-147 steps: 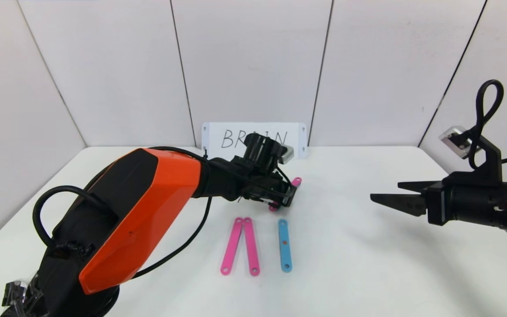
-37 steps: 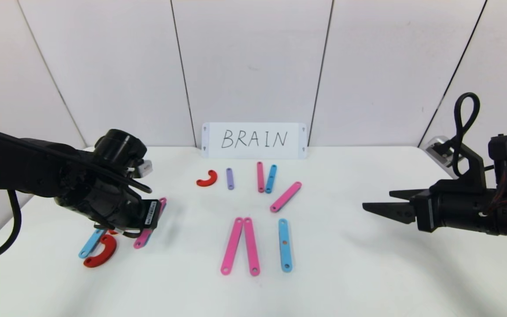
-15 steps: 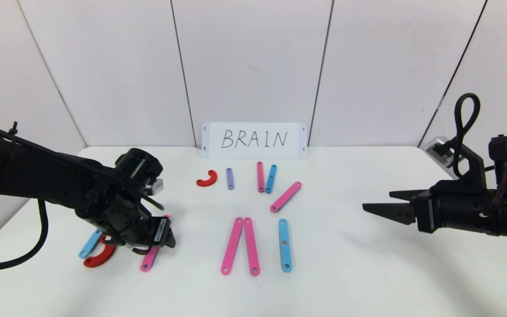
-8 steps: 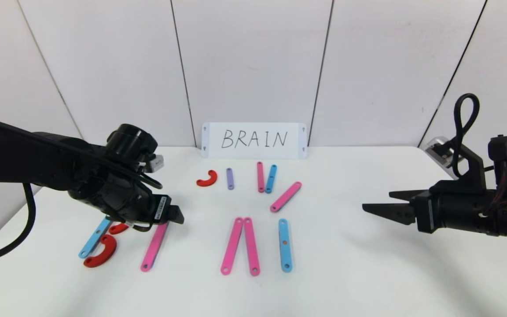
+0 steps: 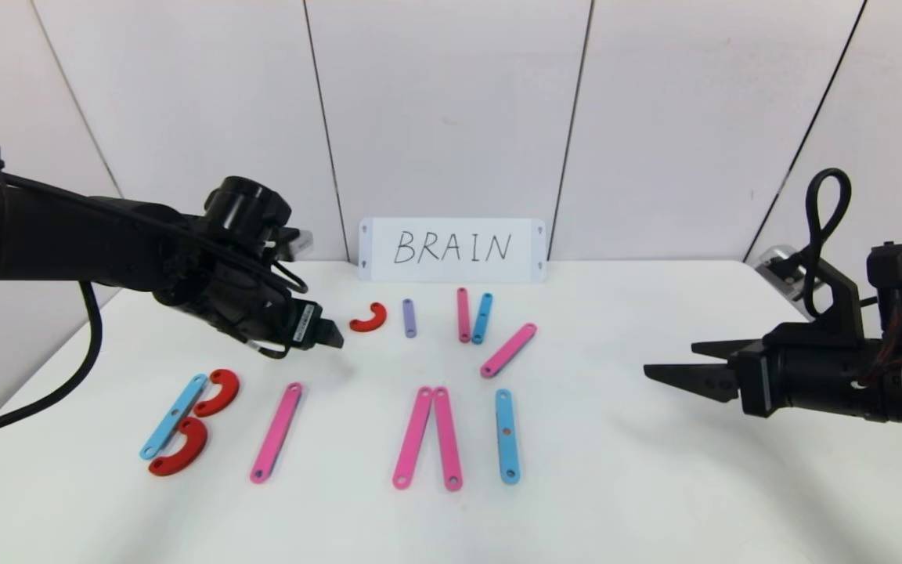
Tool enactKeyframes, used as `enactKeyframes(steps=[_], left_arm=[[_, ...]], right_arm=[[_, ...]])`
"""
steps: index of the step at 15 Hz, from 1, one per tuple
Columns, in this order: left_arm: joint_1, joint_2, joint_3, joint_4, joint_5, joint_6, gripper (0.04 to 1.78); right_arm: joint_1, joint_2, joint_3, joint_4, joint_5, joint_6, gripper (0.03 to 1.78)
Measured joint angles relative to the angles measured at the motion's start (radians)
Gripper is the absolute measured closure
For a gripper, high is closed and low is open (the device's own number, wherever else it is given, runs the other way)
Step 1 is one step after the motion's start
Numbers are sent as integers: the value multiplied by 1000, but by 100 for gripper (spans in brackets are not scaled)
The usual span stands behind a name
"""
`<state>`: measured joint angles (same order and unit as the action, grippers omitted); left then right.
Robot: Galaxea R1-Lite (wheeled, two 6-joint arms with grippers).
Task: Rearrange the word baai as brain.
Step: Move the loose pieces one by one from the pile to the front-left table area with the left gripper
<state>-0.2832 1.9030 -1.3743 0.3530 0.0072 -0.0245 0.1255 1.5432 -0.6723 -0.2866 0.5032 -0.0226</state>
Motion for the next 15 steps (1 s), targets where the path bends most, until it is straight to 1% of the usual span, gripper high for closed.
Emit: enactKeyframes(steps=[5, 8, 15], left_arm=[[1, 142, -166, -10, -16, 82, 7], [2, 228, -260, -22, -37, 92, 7], [0, 397, -450, -15, -41, 110, 7]], right_arm=[[1, 0, 2, 0, -3, 1, 8], [1, 0, 2, 0, -3, 1, 8], [1, -1, 4, 0, -5, 0, 8]])
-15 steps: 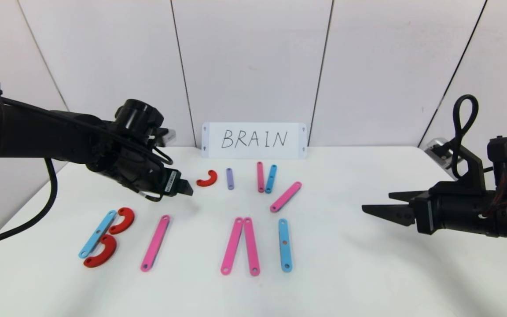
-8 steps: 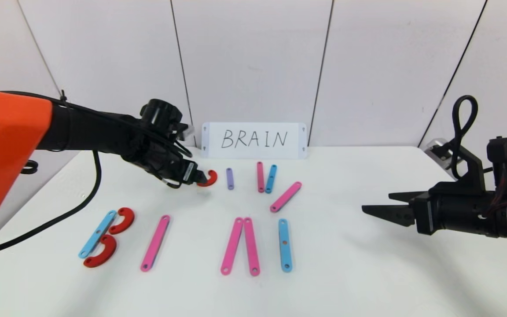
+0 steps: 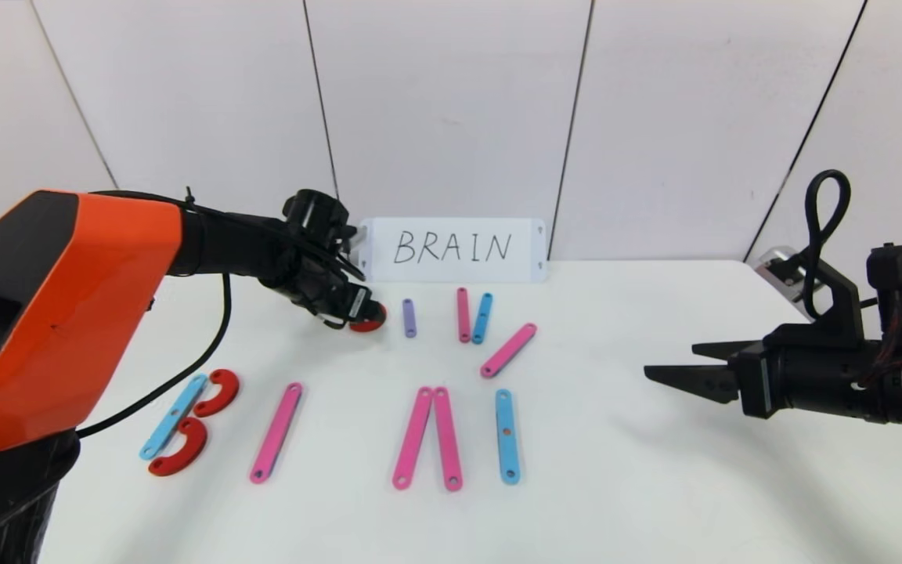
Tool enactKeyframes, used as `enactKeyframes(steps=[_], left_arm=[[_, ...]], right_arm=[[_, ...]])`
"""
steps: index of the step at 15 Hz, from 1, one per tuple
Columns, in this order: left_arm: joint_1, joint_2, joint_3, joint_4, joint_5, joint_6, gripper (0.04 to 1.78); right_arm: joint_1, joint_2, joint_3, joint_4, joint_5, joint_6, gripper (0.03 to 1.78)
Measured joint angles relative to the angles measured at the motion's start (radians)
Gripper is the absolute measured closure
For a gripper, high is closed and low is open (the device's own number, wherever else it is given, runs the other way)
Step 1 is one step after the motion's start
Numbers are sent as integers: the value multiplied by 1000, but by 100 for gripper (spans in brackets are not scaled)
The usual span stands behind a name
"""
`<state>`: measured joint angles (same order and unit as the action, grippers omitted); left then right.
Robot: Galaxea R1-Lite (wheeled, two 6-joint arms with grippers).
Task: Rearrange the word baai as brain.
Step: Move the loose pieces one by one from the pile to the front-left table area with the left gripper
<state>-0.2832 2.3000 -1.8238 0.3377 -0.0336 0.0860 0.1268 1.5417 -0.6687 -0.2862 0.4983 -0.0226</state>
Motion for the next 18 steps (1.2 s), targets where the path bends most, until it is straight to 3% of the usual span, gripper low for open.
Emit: enactKeyframes(steps=[12, 15, 18], left_arm=[[-22, 76, -56, -4, 7, 17, 14], [-29, 83, -60, -7, 6, 22, 42], [-37, 91, -64, -10, 8, 37, 92]], right_arm=[[0, 0, 0, 0, 0, 0, 8], [0, 0, 1, 0, 1, 0, 8], [2, -3, 4, 0, 0, 0, 8]])
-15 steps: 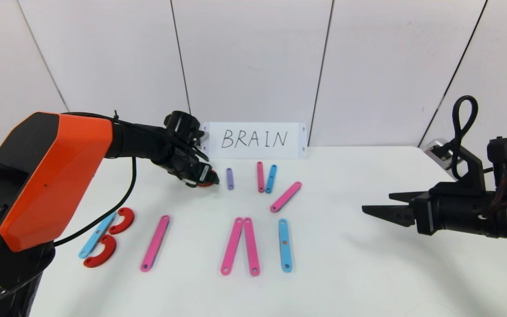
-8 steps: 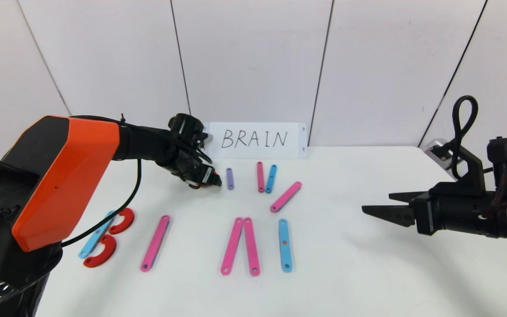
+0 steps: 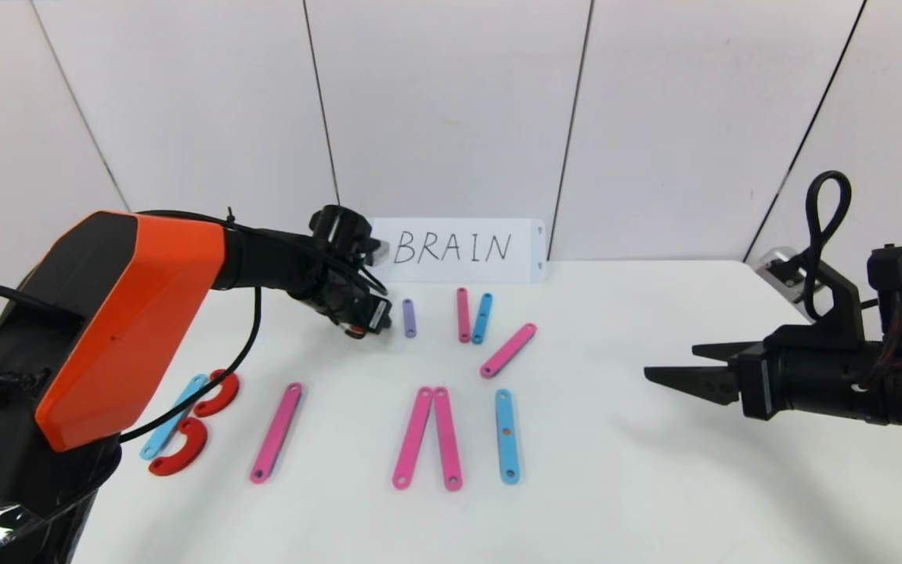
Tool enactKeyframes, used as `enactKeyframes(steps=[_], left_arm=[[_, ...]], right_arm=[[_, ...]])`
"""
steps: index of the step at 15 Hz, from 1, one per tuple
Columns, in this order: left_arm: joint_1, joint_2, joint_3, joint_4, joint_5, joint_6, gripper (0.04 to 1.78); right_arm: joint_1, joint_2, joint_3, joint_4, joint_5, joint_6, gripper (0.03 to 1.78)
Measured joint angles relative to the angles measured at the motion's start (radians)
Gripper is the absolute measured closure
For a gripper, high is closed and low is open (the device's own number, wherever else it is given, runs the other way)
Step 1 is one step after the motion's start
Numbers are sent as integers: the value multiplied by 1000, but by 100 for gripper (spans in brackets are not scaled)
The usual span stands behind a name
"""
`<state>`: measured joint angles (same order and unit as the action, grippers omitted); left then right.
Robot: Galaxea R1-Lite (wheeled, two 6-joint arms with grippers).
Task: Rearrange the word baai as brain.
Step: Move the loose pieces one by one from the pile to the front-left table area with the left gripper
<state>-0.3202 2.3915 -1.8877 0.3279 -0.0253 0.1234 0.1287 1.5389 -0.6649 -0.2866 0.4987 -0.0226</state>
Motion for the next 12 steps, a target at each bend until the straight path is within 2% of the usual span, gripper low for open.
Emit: enactKeyframes(steps=[2, 4, 5, 12], left_arm=[[-1, 4, -3, 4, 0, 0, 125], [-1, 7, -3, 6, 1, 1, 147], [-2, 8, -2, 6, 1, 1, 151], [-2, 4, 8, 13, 3, -1, 152]], right_arm=[[0, -1, 0, 0, 0, 0, 8], [0, -3, 2, 0, 1, 0, 8], [0, -3, 2, 0, 1, -1, 8], [1, -3, 3, 0, 1, -1, 8]])
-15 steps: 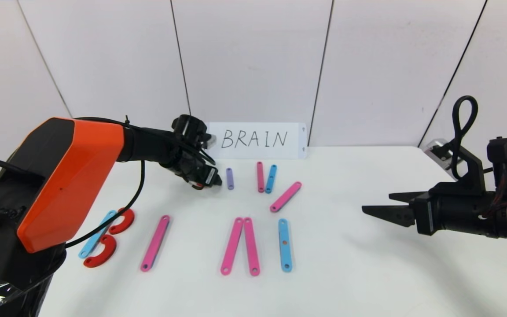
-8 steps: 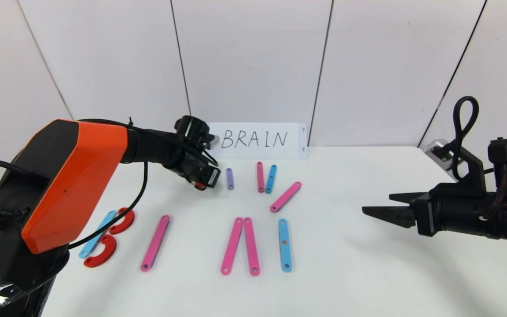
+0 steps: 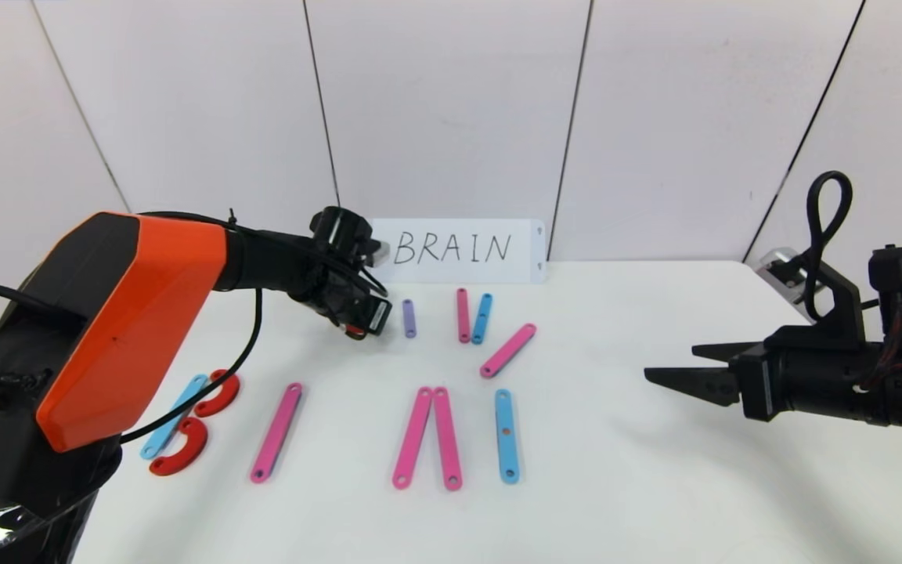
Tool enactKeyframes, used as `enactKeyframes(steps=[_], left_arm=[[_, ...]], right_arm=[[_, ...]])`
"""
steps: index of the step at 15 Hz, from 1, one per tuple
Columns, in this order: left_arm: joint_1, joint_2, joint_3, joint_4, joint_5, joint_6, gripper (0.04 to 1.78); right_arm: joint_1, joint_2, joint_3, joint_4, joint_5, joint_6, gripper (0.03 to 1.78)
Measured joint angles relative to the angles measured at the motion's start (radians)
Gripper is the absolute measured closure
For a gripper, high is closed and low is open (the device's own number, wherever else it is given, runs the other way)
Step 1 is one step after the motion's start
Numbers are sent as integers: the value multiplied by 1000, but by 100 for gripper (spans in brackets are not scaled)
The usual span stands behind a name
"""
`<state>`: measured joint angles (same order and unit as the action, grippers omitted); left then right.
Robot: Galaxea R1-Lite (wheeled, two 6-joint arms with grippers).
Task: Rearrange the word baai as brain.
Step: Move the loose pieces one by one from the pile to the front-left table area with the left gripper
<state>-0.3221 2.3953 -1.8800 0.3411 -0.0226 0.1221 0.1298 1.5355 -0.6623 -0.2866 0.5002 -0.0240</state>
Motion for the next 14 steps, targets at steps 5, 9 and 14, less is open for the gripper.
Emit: enactKeyframes(steps=[5, 9, 14], left_arm=[[0, -32, 26, 11, 3, -16, 152], [1, -56, 47, 11, 4, -21, 152], [-6, -106, 66, 9, 3, -24, 152]], right_arm=[[5, 0, 0, 0, -1, -1, 8], [10, 2, 1, 0, -1, -2, 8], [11, 2, 1, 0, -2, -1, 8]])
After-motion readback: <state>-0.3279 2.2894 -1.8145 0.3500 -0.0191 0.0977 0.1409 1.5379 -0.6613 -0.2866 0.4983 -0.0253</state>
